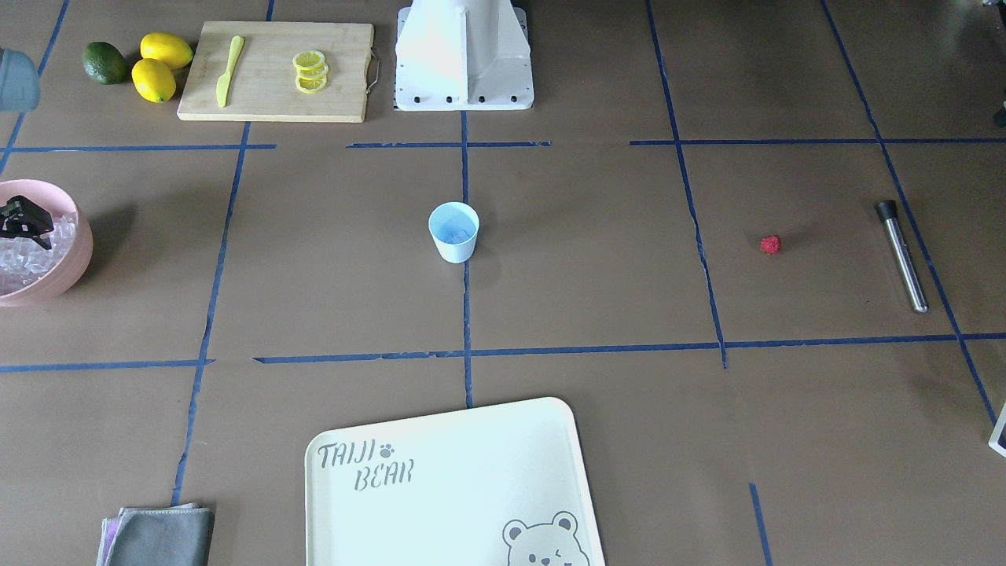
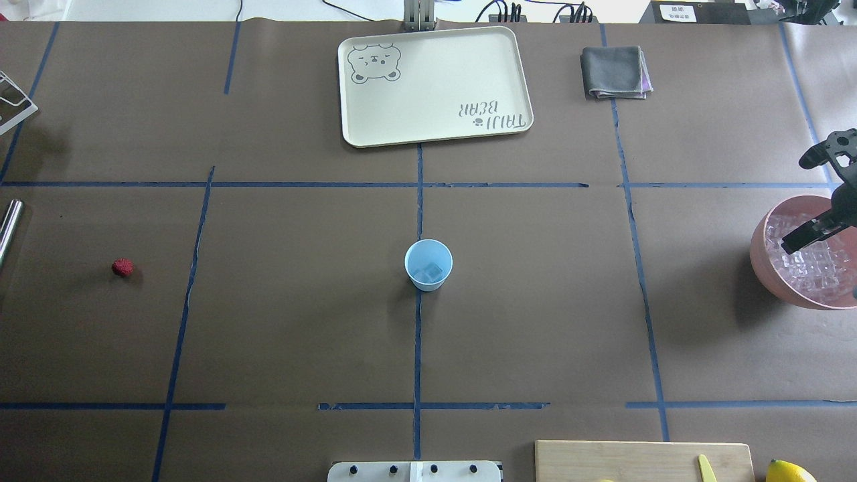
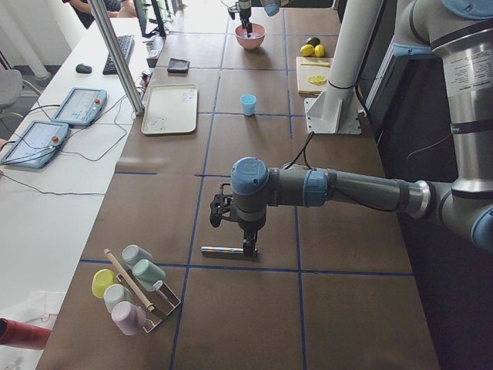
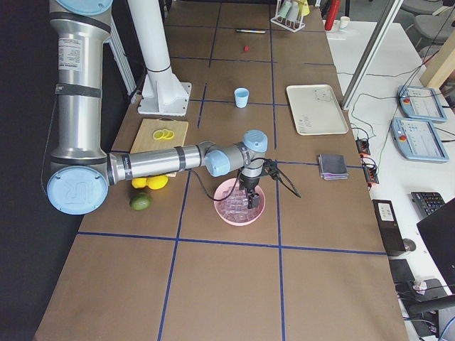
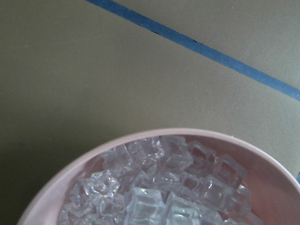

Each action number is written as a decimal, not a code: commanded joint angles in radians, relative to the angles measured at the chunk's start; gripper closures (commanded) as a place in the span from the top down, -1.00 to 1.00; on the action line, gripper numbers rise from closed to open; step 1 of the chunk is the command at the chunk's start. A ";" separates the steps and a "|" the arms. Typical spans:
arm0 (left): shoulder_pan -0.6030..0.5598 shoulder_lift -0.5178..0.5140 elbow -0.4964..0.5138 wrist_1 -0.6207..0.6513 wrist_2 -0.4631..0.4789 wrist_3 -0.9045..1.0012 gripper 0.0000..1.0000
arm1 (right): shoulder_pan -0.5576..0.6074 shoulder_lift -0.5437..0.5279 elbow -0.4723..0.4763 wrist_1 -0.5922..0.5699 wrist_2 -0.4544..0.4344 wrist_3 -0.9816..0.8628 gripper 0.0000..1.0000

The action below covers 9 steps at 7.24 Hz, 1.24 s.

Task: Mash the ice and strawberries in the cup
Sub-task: 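Grasp a third ice cube from the pink bowl with the right gripper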

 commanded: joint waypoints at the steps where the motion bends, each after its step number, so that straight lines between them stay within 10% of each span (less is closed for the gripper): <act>1: 0.000 0.000 0.000 0.000 0.004 0.000 1.00 | -0.005 -0.001 -0.003 0.000 -0.001 0.025 0.07; 3: 0.000 0.000 -0.002 0.000 0.004 0.000 1.00 | -0.004 -0.008 -0.006 0.000 -0.003 0.020 -0.89; 9: -0.002 0.000 -0.026 0.003 0.006 0.000 1.00 | -0.002 0.024 0.201 -0.047 0.037 0.223 -1.00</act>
